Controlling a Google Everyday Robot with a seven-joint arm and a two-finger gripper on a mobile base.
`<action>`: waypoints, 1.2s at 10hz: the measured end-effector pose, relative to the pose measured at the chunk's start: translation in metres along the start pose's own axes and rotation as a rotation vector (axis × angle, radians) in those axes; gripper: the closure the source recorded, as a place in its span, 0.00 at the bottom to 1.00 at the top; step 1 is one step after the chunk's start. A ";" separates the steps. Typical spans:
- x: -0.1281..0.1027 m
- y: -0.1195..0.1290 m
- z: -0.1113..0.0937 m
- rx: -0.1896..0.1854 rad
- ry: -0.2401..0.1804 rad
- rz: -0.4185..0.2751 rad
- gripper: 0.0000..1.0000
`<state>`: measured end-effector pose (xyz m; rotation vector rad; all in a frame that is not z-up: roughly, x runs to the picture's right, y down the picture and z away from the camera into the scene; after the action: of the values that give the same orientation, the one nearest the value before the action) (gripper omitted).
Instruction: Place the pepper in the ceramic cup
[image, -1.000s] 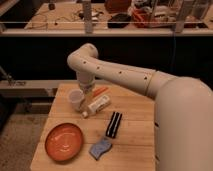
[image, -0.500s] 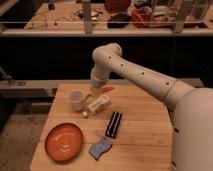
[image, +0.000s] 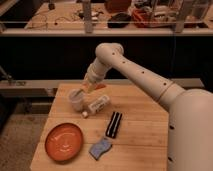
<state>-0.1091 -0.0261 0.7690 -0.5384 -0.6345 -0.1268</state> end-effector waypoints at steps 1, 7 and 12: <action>-0.012 -0.005 -0.001 0.010 -0.066 0.003 1.00; -0.063 -0.026 -0.017 0.052 -0.370 0.000 1.00; -0.082 -0.040 -0.030 0.074 -0.503 0.018 1.00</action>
<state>-0.1696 -0.0803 0.7178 -0.5064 -1.1196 0.0529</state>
